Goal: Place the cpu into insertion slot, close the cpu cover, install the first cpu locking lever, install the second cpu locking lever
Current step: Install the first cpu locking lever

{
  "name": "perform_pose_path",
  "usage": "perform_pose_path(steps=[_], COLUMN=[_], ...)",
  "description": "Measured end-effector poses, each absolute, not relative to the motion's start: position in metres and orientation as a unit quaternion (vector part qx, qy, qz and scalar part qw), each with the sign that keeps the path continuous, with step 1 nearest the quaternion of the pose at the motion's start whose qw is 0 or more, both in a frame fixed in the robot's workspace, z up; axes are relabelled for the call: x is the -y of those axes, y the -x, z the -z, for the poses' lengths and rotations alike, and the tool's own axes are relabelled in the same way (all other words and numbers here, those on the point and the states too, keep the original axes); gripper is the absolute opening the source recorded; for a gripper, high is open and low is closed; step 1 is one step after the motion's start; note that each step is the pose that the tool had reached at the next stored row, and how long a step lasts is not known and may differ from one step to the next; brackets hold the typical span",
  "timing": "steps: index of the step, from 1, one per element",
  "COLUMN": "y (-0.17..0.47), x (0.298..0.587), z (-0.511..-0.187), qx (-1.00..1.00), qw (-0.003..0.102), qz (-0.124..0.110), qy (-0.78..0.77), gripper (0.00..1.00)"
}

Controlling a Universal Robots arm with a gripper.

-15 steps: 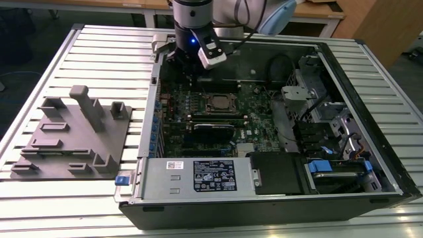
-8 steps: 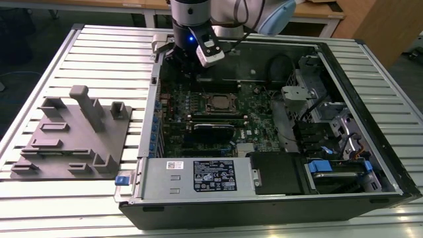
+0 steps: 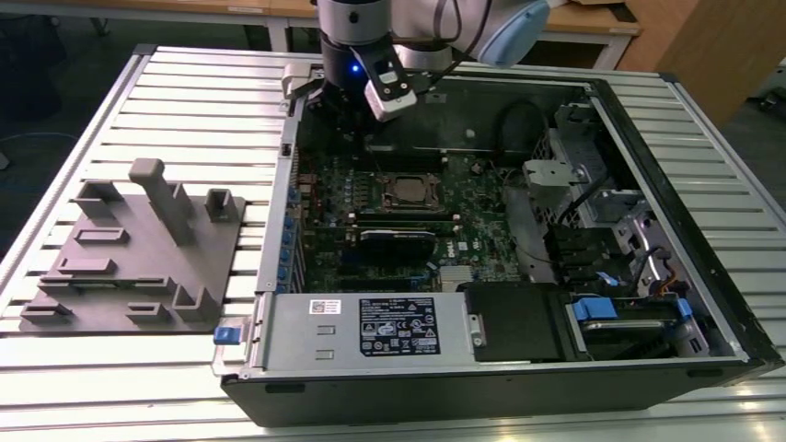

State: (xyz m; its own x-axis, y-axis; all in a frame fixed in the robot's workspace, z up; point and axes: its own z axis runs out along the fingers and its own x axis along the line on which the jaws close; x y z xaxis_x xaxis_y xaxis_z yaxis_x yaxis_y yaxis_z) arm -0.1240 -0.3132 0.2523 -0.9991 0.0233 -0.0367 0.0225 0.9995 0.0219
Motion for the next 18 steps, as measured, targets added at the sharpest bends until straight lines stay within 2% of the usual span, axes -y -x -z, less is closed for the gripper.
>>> perform_pose_path(steps=[18], y=[0.1204], x=[0.3069], z=[-0.2515], qx=[-1.0], qw=[0.018], qz=[-0.011], qy=[-0.012], gripper=[0.11])
